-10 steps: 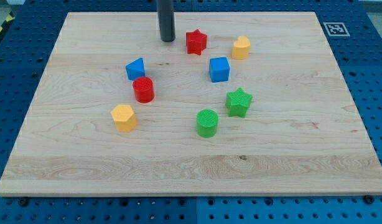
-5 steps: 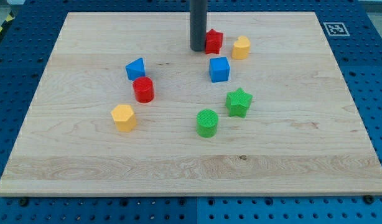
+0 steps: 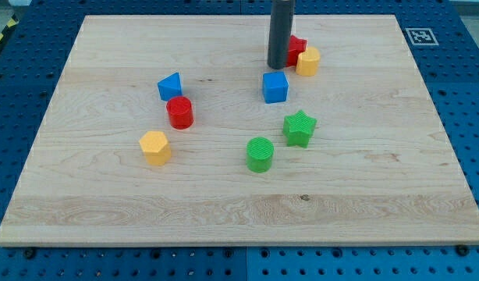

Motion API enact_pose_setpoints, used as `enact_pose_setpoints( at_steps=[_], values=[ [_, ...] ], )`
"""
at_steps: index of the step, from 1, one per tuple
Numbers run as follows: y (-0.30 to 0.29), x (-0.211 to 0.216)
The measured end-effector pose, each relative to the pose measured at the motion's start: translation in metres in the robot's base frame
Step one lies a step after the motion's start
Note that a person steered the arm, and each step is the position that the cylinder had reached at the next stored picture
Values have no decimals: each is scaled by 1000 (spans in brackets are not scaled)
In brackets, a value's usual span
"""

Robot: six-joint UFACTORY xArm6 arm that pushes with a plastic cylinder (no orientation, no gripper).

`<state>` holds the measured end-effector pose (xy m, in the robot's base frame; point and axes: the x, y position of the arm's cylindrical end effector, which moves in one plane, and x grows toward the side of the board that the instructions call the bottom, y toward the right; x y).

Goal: Move red star towards top right

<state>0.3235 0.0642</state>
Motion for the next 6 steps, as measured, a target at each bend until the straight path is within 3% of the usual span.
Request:
enact_pose_setpoints(
  at_steps=[3,6],
  values=[
    [17,-38],
    [81,-50]
  ],
)
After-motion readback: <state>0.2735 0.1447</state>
